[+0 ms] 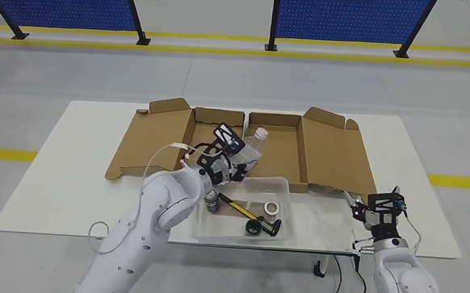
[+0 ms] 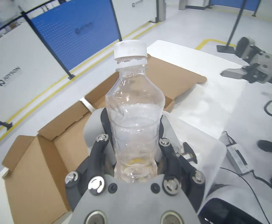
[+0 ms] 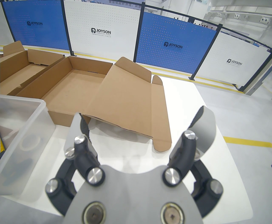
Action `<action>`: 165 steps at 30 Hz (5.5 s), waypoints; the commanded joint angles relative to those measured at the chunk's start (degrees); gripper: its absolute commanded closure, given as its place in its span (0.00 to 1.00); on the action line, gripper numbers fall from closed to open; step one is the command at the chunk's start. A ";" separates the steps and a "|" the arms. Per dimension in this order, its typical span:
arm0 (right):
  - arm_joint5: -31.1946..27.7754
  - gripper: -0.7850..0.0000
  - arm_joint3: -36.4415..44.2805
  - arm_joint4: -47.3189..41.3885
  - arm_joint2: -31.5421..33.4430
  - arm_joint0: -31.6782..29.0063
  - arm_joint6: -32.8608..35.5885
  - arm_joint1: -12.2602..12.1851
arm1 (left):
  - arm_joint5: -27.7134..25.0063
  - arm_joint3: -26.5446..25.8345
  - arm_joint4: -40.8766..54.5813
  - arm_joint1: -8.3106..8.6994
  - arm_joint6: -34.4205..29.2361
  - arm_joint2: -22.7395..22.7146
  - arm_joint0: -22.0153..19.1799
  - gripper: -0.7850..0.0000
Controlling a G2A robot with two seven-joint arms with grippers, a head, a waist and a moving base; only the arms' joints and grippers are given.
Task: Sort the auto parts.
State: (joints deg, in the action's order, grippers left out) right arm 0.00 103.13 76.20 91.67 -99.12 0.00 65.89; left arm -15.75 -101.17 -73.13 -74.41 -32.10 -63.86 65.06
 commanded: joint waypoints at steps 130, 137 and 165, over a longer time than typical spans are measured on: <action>0.00 0.00 0.00 0.00 0.00 0.00 0.00 0.00 | -14.35 2.10 23.11 -1.03 -39.59 -8.80 1.40 0.00; 0.00 0.00 0.00 0.00 0.00 0.00 0.00 0.00 | -14.35 3.45 26.43 -0.46 -42.08 -7.44 0.50 0.00; 0.00 0.00 0.00 0.00 0.00 0.00 0.00 0.00 | -14.14 8.67 16.27 0.77 -37.44 -1.91 -3.27 0.00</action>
State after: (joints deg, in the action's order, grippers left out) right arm 0.00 103.13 76.20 91.67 -99.12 0.00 65.89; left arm -29.84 -92.79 -56.83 -73.68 -69.44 -66.04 61.94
